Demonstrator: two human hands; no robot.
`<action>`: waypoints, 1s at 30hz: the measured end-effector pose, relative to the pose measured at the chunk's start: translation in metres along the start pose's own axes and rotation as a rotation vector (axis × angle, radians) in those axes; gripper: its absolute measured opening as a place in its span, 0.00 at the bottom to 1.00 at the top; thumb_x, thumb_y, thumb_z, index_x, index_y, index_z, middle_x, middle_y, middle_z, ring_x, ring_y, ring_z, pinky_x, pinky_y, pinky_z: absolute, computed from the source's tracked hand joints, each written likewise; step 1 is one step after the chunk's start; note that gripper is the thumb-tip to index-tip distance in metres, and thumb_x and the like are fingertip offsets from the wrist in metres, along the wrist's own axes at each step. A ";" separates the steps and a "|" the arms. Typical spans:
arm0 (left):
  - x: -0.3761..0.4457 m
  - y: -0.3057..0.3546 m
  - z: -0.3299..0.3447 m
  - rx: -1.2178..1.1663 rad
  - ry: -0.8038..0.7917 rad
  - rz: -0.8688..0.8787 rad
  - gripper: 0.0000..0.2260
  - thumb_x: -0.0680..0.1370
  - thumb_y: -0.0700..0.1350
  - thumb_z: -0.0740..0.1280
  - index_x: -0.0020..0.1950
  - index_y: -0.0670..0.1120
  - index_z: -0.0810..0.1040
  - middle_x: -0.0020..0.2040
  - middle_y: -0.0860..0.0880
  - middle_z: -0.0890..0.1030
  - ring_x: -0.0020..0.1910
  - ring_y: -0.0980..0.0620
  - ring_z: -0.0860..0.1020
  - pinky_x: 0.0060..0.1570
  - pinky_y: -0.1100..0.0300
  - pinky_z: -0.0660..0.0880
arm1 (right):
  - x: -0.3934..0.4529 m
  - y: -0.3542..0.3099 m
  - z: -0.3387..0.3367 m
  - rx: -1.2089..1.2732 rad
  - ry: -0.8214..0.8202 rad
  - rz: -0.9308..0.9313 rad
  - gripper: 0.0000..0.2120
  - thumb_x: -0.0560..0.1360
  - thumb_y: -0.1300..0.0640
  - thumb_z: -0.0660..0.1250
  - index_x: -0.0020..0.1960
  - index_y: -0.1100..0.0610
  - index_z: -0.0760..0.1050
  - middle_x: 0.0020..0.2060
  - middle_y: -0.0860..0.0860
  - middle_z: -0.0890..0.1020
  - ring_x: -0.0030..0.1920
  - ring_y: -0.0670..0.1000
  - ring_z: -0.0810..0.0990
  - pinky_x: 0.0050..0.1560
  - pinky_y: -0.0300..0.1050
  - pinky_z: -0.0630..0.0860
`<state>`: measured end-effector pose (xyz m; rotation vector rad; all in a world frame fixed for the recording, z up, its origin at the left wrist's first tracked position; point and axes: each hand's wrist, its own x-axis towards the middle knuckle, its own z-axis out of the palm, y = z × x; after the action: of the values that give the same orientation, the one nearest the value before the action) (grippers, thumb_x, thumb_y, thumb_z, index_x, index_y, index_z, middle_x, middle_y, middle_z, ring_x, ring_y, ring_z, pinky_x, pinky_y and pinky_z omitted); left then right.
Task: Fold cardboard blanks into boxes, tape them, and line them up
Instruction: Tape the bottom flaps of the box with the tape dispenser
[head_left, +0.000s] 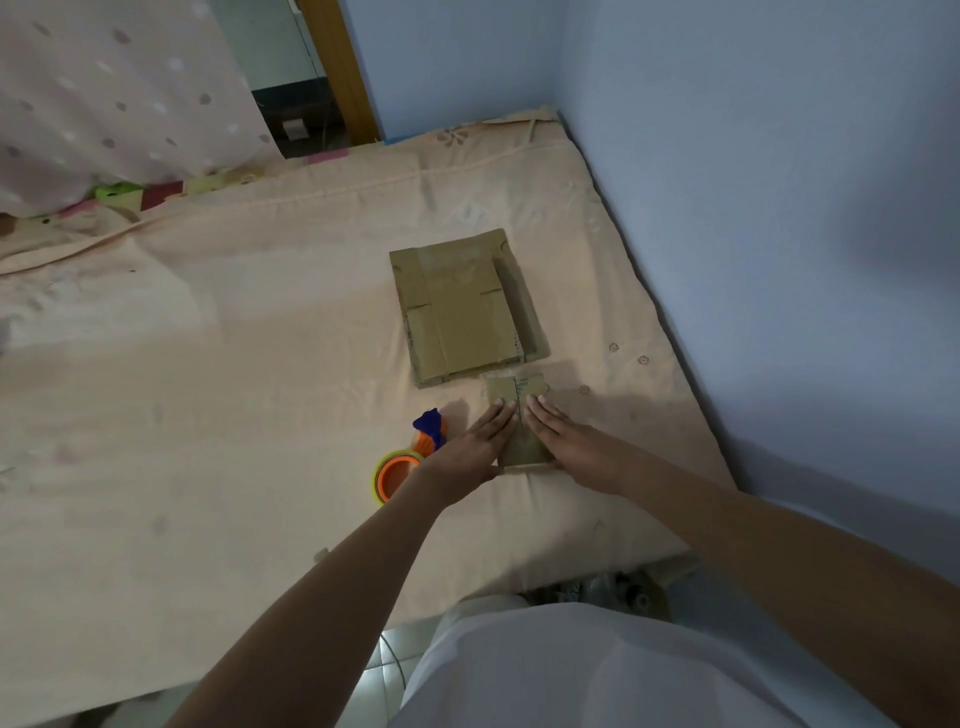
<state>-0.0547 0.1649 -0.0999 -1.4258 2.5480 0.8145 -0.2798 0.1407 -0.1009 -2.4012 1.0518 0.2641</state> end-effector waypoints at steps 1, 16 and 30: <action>0.000 -0.001 0.001 0.001 0.004 -0.004 0.38 0.81 0.45 0.65 0.81 0.43 0.41 0.81 0.49 0.38 0.75 0.56 0.33 0.74 0.60 0.55 | 0.002 0.000 0.000 0.015 -0.009 0.003 0.34 0.82 0.68 0.55 0.80 0.63 0.39 0.80 0.56 0.38 0.80 0.53 0.37 0.80 0.45 0.44; 0.003 -0.002 0.000 -0.002 -0.003 -0.030 0.37 0.81 0.47 0.66 0.81 0.44 0.46 0.82 0.49 0.43 0.79 0.53 0.40 0.75 0.56 0.56 | 0.006 0.006 -0.011 0.122 -0.057 0.058 0.41 0.79 0.61 0.68 0.82 0.56 0.47 0.81 0.48 0.43 0.77 0.41 0.40 0.74 0.36 0.48; 0.006 0.005 0.007 0.008 0.055 -0.090 0.38 0.79 0.42 0.68 0.81 0.42 0.47 0.82 0.47 0.45 0.80 0.51 0.42 0.76 0.60 0.47 | 0.000 -0.012 -0.011 0.048 0.002 0.103 0.40 0.79 0.64 0.66 0.82 0.56 0.44 0.81 0.49 0.43 0.81 0.48 0.45 0.78 0.46 0.57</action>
<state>-0.0638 0.1659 -0.1058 -1.5697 2.5020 0.7602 -0.2714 0.1416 -0.0878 -2.3084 1.1717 0.2697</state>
